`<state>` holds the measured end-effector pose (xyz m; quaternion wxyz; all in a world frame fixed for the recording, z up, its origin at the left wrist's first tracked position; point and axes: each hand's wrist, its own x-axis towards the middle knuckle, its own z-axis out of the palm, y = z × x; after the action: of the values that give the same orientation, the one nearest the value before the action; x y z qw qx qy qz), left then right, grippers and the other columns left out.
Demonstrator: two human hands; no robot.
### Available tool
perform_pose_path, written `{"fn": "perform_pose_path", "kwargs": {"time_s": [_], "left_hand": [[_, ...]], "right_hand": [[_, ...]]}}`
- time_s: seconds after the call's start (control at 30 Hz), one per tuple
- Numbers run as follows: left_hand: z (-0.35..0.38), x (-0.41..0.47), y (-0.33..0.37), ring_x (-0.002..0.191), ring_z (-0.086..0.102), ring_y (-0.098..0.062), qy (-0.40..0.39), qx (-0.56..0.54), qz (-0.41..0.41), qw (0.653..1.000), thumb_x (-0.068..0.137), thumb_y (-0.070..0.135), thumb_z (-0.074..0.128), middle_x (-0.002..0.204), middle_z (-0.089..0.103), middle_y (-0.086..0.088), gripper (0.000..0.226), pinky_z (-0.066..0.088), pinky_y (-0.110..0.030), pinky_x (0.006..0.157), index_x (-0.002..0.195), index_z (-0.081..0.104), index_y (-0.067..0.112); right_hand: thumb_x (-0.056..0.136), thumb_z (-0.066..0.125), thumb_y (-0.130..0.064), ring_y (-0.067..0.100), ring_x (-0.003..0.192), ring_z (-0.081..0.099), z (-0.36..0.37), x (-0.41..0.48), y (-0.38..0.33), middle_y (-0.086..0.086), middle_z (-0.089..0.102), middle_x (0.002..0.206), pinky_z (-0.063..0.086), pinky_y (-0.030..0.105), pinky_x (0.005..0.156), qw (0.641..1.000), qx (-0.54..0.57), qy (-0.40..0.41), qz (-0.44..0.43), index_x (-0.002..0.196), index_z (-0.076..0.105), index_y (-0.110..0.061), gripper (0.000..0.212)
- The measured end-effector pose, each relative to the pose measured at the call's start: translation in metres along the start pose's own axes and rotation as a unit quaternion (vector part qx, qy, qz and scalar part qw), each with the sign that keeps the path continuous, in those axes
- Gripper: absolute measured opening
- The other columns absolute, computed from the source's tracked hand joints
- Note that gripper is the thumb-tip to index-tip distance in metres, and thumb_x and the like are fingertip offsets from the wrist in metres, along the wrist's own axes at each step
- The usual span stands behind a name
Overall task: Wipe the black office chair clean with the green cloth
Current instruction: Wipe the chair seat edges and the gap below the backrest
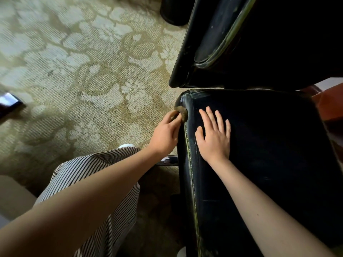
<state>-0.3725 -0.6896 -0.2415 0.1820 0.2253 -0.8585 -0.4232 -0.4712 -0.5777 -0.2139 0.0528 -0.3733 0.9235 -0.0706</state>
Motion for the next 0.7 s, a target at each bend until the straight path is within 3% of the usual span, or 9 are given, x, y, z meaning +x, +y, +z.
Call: {"fn": "perform_pose_path", "kwargs": {"time_s": [0.13,0.2,0.27,0.33,0.4,0.5,0.7], "left_hand": [[-0.012,-0.021,0.005,0.099,0.062,-0.034,-0.058,0.041,0.060,0.996,0.088,0.009,0.045,0.122,0.054,-0.021,0.030,0.048,-0.027,0.080,0.111,0.062,0.000],[-0.023,-0.023,0.004,0.088,0.065,-0.032,-0.084,0.062,0.090,0.990,0.087,0.005,0.049,0.118,0.057,-0.019,0.027,0.046,-0.024,0.073,0.107,0.064,-0.002],[-0.037,-0.012,0.001,0.093,0.063,-0.030,-0.073,0.088,0.084,0.990,0.091,0.006,0.047,0.126,0.054,-0.015,0.030,0.048,-0.025,0.078,0.118,0.061,0.004],[-0.048,0.010,-0.003,0.101,0.058,-0.026,-0.024,0.089,0.016,0.996,0.095,0.011,0.044,0.133,0.045,-0.014,0.034,0.045,-0.027,0.089,0.126,0.056,0.010],[-0.051,0.034,-0.004,0.099,0.054,-0.026,0.018,0.049,-0.014,0.999,0.094,0.015,0.044,0.121,0.044,-0.014,0.032,0.036,-0.018,0.085,0.122,0.059,0.010],[-0.036,0.064,0.000,0.101,0.050,-0.029,0.017,0.017,0.009,1.000,0.094,0.013,0.047,0.105,0.042,-0.015,0.030,0.026,-0.010,0.083,0.119,0.060,0.005],[-0.012,0.067,0.000,0.101,0.052,-0.027,0.014,0.024,0.043,0.999,0.091,0.008,0.046,0.111,0.049,-0.027,0.029,0.026,-0.007,0.086,0.113,0.062,-0.003]], "right_hand": [[0.081,0.008,-0.047,0.015,0.145,0.011,-0.001,0.000,0.001,-0.008,0.020,0.156,-0.002,0.039,0.115,1.000,0.010,0.001,-0.001,0.147,0.027,-0.029,0.071],[0.081,0.007,-0.048,0.014,0.145,0.010,0.000,0.000,0.003,-0.009,0.019,0.156,-0.003,0.038,0.115,1.000,0.013,0.000,0.001,0.147,0.025,-0.031,0.071],[0.081,0.006,-0.049,0.012,0.145,0.008,0.000,0.000,0.004,-0.010,0.018,0.156,-0.004,0.036,0.115,1.000,0.016,0.000,0.002,0.147,0.024,-0.032,0.071],[0.081,0.005,-0.050,0.011,0.145,0.007,0.000,0.001,0.005,-0.011,0.017,0.156,-0.005,0.035,0.115,1.000,0.024,-0.004,0.000,0.147,0.024,-0.033,0.071],[0.080,0.005,-0.050,0.010,0.145,0.006,0.000,0.001,0.006,-0.013,0.015,0.156,-0.007,0.034,0.115,0.999,0.034,-0.010,0.000,0.147,0.023,-0.034,0.071],[0.080,0.004,-0.051,0.008,0.145,0.003,0.000,0.002,0.008,-0.014,0.013,0.156,-0.009,0.033,0.114,0.999,0.031,-0.020,-0.002,0.148,0.019,-0.034,0.072],[0.080,0.007,-0.050,0.012,0.145,0.004,0.002,0.002,0.006,-0.011,0.013,0.157,-0.007,0.036,0.114,1.000,0.021,-0.004,0.001,0.150,0.016,-0.028,0.073]]}}
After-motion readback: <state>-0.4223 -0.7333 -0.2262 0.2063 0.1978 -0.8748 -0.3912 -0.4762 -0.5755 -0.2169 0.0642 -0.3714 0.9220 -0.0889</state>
